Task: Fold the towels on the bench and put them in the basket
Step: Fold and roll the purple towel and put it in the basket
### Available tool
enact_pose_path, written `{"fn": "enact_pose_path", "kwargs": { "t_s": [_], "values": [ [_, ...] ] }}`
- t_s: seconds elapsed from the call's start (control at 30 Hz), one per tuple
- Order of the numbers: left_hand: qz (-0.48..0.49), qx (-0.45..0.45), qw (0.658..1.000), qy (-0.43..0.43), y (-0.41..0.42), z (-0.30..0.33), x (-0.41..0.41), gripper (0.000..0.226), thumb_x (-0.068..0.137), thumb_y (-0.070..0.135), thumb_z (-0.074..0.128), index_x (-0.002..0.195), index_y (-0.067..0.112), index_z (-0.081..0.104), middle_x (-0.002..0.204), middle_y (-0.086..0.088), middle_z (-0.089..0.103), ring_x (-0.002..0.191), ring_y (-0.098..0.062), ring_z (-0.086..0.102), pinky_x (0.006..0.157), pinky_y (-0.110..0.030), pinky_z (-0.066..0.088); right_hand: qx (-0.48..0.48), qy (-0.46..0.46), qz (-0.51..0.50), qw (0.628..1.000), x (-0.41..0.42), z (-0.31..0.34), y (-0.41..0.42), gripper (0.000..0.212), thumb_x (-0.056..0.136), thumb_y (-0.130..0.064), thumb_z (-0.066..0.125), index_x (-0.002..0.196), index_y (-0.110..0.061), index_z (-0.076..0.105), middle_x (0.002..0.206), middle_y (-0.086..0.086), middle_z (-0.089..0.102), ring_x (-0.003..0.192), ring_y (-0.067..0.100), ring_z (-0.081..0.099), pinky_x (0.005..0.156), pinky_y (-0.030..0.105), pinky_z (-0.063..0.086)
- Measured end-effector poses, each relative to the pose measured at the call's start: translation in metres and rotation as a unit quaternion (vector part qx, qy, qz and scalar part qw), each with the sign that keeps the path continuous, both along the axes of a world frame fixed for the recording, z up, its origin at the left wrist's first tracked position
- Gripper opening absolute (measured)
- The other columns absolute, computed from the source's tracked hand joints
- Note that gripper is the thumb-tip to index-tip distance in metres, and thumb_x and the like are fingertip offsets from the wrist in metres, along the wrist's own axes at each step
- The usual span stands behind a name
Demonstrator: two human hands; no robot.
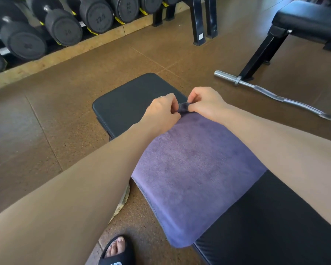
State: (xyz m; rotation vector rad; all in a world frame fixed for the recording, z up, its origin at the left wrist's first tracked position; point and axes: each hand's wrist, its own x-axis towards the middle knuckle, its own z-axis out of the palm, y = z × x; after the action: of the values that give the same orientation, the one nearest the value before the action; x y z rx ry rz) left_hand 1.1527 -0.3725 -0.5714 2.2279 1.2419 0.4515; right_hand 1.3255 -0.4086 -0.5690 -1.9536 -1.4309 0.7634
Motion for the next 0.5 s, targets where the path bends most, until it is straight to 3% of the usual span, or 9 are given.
{"fn": "enact_pose_path", "kwargs": {
  "t_s": [0.13,0.27,0.37,0.5],
  "values": [
    [-0.013,0.034,0.999,-0.039,-0.021,0.012,-0.003,0.021,0.080,0.010,0.063,0.097,0.017,0.053,0.088,0.005,0.058,0.080,-0.016,0.050,0.066,-0.030,0.042,-0.003,0.020,0.019,1.000,0.001,0.010,-0.018,0.012,0.081,-0.011,0.069,0.087,-0.018,0.063,0.085,-0.002,0.065,0.080,0.016,0.057,0.071,0.030,0.043],
    [-0.013,-0.002,0.995,-0.098,-0.050,0.025,-0.012,0.022,0.080,0.001,0.056,0.096,0.016,0.055,0.090,0.002,0.057,0.071,-0.009,0.048,0.063,-0.022,0.040,-0.025,0.072,0.037,0.996,0.000,0.027,-0.041,0.012,0.082,-0.010,0.066,0.085,-0.019,0.059,0.077,0.004,0.058,0.072,0.020,0.051,0.068,0.035,0.039],
    [-0.026,0.002,0.992,-0.125,-0.076,0.034,-0.020,0.029,0.080,-0.003,0.054,0.100,0.018,0.054,0.094,0.004,0.060,0.075,-0.008,0.052,0.063,-0.018,0.040,-0.010,0.098,0.054,0.994,-0.004,0.042,-0.063,0.011,0.084,-0.009,0.067,0.086,-0.019,0.064,0.080,0.004,0.065,0.074,0.019,0.056,0.067,0.033,0.041],
    [-0.021,0.029,0.986,-0.163,-0.107,0.045,-0.028,0.032,0.084,-0.002,0.053,0.106,0.022,0.051,0.098,-0.002,0.059,0.088,-0.021,0.056,0.074,-0.035,0.051,0.026,0.138,0.071,0.988,-0.010,0.059,-0.094,0.009,0.088,-0.013,0.072,0.097,-0.014,0.073,0.097,0.006,0.075,0.093,0.018,0.069,0.084,0.031,0.051]
  ]
}}
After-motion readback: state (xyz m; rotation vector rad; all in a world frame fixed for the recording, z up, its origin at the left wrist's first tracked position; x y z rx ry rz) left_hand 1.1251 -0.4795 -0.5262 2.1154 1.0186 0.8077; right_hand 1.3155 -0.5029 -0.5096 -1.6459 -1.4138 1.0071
